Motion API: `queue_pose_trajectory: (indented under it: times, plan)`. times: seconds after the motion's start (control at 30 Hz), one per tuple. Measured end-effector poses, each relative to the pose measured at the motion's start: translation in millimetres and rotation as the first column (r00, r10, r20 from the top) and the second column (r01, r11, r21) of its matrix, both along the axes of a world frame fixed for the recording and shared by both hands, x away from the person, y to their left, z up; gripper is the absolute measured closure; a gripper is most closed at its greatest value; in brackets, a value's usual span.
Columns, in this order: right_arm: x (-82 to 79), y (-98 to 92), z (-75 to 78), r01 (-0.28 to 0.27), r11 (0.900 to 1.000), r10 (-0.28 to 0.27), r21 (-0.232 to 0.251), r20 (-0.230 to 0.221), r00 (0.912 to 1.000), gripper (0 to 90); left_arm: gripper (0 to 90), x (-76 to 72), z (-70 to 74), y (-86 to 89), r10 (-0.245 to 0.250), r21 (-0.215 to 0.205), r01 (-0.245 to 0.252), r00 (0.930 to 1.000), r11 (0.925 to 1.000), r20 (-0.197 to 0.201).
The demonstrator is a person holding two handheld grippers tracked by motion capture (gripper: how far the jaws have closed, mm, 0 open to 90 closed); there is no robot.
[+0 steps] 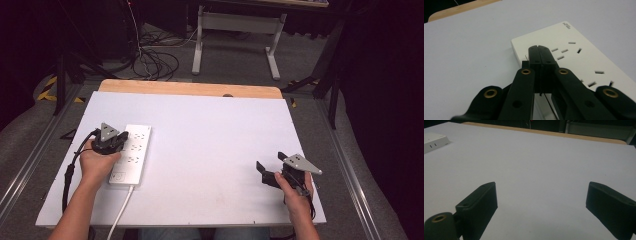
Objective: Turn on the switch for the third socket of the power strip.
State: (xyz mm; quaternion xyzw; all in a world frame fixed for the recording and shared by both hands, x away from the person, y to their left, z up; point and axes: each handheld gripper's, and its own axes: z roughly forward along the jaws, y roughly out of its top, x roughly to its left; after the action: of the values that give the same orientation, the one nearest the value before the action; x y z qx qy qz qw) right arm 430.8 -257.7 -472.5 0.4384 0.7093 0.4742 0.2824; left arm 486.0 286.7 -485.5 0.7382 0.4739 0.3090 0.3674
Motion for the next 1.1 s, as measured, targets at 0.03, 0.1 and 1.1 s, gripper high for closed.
queue_pose_trajectory:
  times: [0.03,0.1,1.1]
  plan:
    - [0.0,0.1,0.0,0.000,1.000,0.000,0.000,0.000,1.0000,10.6,89.8,0.0,-0.1,0.1,-0.002,0.001,0.002,1.0000,1.0000,0.000]
    - [0.3,0.3,-0.1,-0.002,1.000,0.002,0.002,0.000,1.0000,10.6,89.8,-0.2,-0.3,0.1,-0.004,0.006,0.004,1.0000,1.0000,0.002]
    - [2.2,2.5,0.8,-0.014,1.000,0.014,0.001,0.005,0.9999,10.6,89.9,-2.3,-1.6,2.4,0.008,-0.018,-0.008,0.9999,0.9998,-0.014]
